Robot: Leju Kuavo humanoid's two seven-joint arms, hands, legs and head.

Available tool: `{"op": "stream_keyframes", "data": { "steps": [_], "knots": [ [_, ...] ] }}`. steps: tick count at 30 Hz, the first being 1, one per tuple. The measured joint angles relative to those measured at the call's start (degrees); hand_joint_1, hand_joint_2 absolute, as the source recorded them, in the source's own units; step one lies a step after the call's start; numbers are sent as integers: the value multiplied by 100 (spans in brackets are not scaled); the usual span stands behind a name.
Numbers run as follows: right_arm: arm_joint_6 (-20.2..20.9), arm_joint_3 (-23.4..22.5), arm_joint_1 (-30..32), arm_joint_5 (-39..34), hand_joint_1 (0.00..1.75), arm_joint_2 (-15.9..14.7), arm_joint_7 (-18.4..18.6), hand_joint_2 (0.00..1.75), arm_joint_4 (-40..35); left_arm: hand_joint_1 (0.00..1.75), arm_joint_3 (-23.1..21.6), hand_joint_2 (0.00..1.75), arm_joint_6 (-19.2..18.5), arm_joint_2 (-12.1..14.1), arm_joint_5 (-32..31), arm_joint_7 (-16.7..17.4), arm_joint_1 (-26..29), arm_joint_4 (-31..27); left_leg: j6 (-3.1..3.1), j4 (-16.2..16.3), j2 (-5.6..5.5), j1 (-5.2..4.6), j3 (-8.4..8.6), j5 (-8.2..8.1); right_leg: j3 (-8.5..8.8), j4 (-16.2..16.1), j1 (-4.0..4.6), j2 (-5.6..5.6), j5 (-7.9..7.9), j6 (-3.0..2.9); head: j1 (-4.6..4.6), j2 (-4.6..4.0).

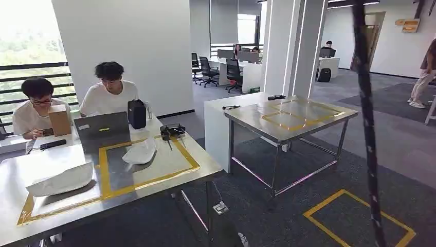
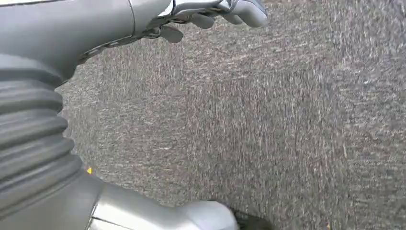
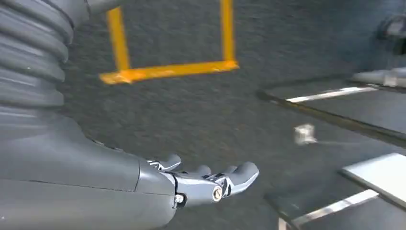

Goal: Take the parts from the cabinet and place them on the table.

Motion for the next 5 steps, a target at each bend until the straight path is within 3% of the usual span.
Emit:
{"op": "stream_keyframes", "data": {
  "steps": [5],
  "knots": [
    [74,-107,590,-213,0,-72,173,0,20,0,-625,0,-57,50,566,170,142,-109,6,0,0,0,-6,-5,-6,-1,-1,0,-1,0,0,0]
  ]
}}
